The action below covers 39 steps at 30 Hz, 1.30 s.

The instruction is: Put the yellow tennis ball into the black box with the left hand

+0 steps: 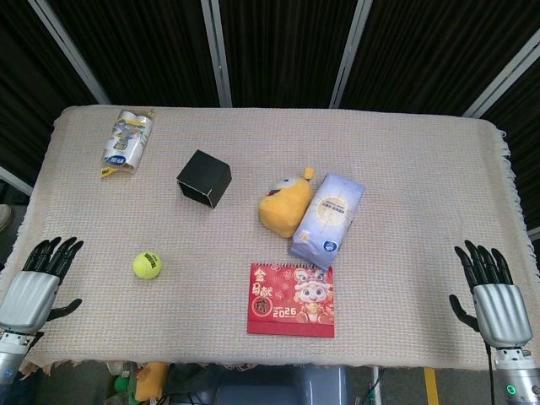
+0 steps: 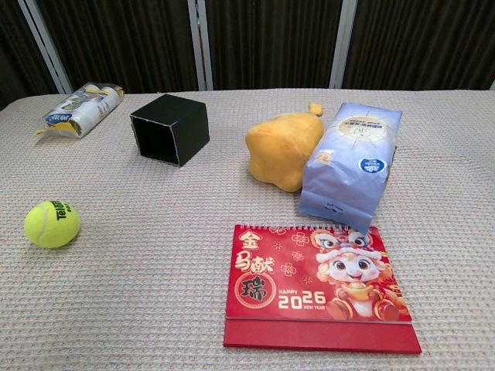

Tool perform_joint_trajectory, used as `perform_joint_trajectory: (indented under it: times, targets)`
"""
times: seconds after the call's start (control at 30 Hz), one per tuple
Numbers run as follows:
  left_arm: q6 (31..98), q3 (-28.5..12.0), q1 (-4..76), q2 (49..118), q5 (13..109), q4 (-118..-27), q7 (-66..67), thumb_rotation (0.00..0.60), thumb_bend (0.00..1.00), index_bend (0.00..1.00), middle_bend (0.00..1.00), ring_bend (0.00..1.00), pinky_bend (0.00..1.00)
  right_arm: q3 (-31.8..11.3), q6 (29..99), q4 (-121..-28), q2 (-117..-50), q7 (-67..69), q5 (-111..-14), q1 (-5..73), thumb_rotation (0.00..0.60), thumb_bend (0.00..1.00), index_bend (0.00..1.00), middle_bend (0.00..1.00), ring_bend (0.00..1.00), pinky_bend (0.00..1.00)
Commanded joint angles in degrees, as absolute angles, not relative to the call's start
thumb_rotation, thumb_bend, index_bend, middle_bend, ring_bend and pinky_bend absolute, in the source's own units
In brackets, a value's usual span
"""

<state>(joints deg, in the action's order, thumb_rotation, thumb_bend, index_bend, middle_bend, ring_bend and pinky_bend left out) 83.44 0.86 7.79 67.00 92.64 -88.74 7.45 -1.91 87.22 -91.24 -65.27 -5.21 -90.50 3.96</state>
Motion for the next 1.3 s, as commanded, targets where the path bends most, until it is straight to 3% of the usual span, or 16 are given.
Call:
perform_joint_trajectory:
  times: [0.03,0.3,0.37,0.4,0.43,0.53,0.67,0.87,1.3]
  targets:
    - [82.5,1.1,8.1,67.2,92.5,-88.9,8.1,0.6,0.09,0.02,0.06,0.0,0.07,-1.9,87.2,-91.3,-65.1,-5.1,-90.4,3.9,0.6,0.38,0.0,0.0,0.0,0.0]
    - [81.5,1.7,8.5,68.0,92.9,-89.1,10.3,0.6,0.09,0.02,0.07,0.0,0.07,-1.8,87.4,-91.4,-64.9,-5.0,-90.6,3.7,0.6,0.38,0.0,0.0,0.0,0.0]
    - [80.8,2.2,8.7,68.2,93.4,-89.2,10.9,0.6,0.09,0.04,0.11,0.01,0.07,-1.7,87.4,-91.4,-64.8,-5.0,-90.6,3.6,0.6,0.38,0.0,0.0,0.0,0.0]
    - [80.2,2.6,9.0,68.4,93.9,-89.3,11.2,0.6,0.11,0.09,0.17,0.04,0.09,-1.6,87.4,-91.4,-64.8,-5.1,-90.7,3.6,0.6,0.38,0.0,0.0,0.0,0.0]
    - [79.9,2.9,9.1,68.5,94.2,-89.3,11.4,0.6,0.13,0.16,0.25,0.08,0.13,-1.6,87.5,-91.4,-64.8,-5.1,-90.7,3.5,0.6,0.38,0.0,0.0,0.0,0.0]
    - [78.3,3.9,9.6,69.3,95.2,-89.0,13.7,0.6,0.24,0.4,0.52,0.24,0.39,-1.6,87.8,-91.6,-64.6,-4.5,-90.8,3.3,0.6,0.38,0.0,0.0,0.0,0.0]
    - [76.3,5.1,9.9,71.5,95.9,-88.4,18.0,0.6,0.37,0.52,0.66,0.36,0.57,-1.7,87.9,-91.5,-64.5,-4.0,-90.6,3.2,0.6,0.38,0.0,0.0,0.0,0.0]
    - [73.1,6.1,9.8,73.8,94.5,-87.7,24.7,0.6,0.4,0.54,0.7,0.4,0.61,-1.8,87.4,-91.4,-64.5,-4.1,-90.3,3.4,0.6,0.38,0.0,0.0,0.0,0.0]
    - [65.5,4.4,13.2,77.3,89.5,-84.6,28.8,0.6,0.38,0.59,0.7,0.4,0.61,-1.9,87.4,-91.7,-64.7,-4.7,-90.1,3.3,0.6,0.38,0.0,0.0,0.0,0.0]
